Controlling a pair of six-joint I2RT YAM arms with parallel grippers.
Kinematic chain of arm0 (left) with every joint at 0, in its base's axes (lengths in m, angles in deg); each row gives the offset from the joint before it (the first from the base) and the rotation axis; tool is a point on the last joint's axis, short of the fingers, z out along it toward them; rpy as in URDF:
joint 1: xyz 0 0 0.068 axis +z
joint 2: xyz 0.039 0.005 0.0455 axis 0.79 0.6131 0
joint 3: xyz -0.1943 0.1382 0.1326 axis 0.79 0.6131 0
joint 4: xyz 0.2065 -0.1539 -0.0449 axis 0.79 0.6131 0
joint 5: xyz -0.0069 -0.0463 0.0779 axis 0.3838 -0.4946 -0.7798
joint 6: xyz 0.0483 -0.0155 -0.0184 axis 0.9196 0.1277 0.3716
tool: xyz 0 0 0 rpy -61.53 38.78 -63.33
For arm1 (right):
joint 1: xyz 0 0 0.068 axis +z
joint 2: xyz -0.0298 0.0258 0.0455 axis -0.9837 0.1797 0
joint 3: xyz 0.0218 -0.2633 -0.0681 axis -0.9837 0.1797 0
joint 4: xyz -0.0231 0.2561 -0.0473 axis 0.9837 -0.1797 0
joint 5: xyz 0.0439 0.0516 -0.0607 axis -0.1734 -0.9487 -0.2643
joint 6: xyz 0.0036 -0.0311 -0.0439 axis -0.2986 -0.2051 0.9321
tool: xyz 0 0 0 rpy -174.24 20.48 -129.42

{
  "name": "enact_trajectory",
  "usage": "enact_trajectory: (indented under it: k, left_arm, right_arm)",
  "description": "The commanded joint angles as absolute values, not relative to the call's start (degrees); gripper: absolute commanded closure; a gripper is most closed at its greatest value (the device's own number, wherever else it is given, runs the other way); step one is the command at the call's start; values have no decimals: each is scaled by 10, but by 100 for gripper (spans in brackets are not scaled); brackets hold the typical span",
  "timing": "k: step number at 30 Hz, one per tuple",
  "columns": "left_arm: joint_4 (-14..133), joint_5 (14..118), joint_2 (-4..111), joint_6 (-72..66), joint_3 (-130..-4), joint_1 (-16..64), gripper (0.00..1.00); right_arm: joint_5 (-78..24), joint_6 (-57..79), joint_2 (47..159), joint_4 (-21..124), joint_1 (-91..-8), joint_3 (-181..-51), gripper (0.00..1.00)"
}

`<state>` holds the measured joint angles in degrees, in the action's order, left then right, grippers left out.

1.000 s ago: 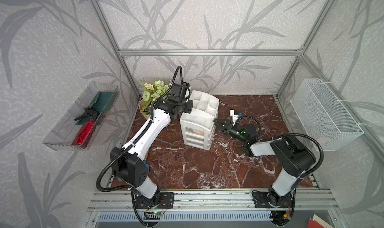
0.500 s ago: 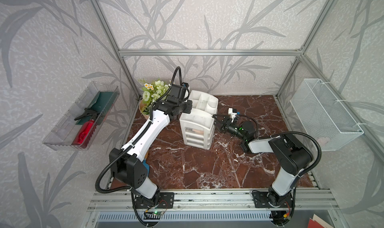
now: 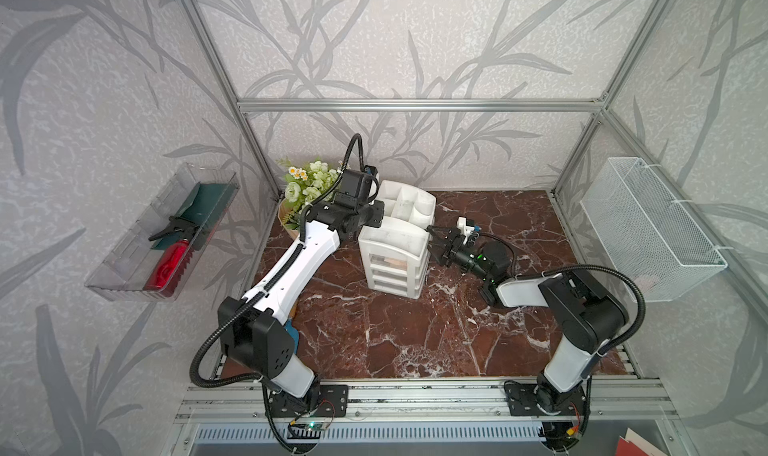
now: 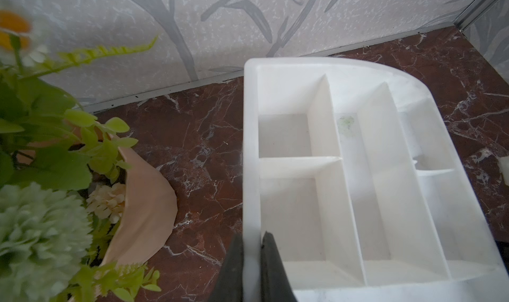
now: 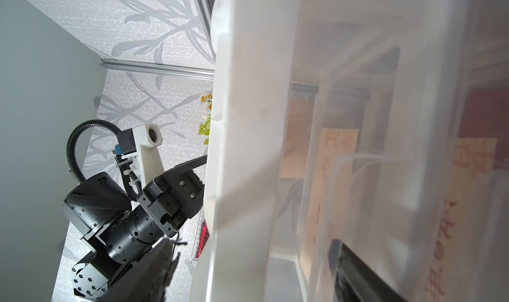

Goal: Take the postcards out of the drawer
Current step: Open the drawer in the storage box.

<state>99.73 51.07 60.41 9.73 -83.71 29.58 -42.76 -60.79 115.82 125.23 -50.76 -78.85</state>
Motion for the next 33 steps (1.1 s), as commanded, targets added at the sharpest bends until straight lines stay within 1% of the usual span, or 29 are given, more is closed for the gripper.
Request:
enact_trajectory:
  k: [1, 6, 15, 33]
  left_arm:
    - [1106, 492, 630, 109, -801, 293, 100]
    - [1111, 469, 630, 113, -801, 292, 100]
    - [1111, 460, 629, 114, -801, 291, 100]
    - [1110, 450, 626, 110, -802, 290, 100]
  right_arm:
    - [-423, -613, 1112, 1306, -499, -796, 14]
    - [-414, -615, 1097, 1306, -501, -788, 14]
    - [-397, -613, 1061, 1306, -509, -761, 15]
    - [-398, -607, 1003, 1306, -559, -697, 15]
